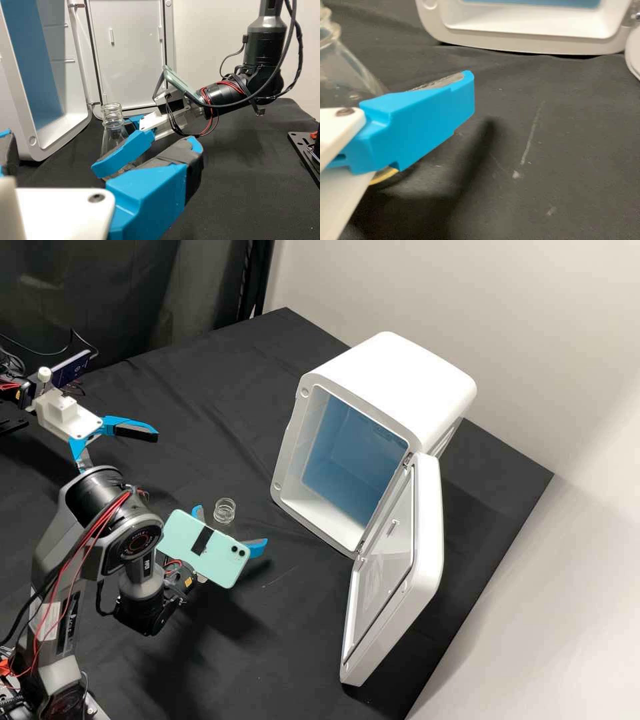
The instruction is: Place the flask in the incubator
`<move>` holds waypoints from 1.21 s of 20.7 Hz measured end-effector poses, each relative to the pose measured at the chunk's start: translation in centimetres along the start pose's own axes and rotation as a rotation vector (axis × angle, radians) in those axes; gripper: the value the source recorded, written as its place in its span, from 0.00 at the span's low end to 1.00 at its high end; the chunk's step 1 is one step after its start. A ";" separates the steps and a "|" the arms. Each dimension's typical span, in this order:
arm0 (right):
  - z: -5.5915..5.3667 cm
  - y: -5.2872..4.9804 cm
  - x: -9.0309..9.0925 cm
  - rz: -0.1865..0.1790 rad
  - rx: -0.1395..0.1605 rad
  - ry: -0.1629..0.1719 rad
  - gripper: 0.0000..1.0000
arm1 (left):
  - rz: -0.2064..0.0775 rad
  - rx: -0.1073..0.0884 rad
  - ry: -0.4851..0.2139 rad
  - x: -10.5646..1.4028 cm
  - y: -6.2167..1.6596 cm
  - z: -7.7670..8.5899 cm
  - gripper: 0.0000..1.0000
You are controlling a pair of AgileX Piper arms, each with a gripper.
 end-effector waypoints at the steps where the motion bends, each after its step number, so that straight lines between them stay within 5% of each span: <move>1: 0.2 0.2 -0.1 0.009 0.008 -0.007 1.00 | 0.000 0.000 0.000 0.0 0.00 0.0 1.00; 12: 1.8 1.2 0.1 0.067 0.086 -0.073 1.00 | 0.000 0.000 0.000 0.0 0.00 0.0 1.00; 25: 2.6 1.5 0.5 0.080 0.101 -0.092 1.00 | 0.000 0.000 0.000 0.0 0.00 0.0 1.00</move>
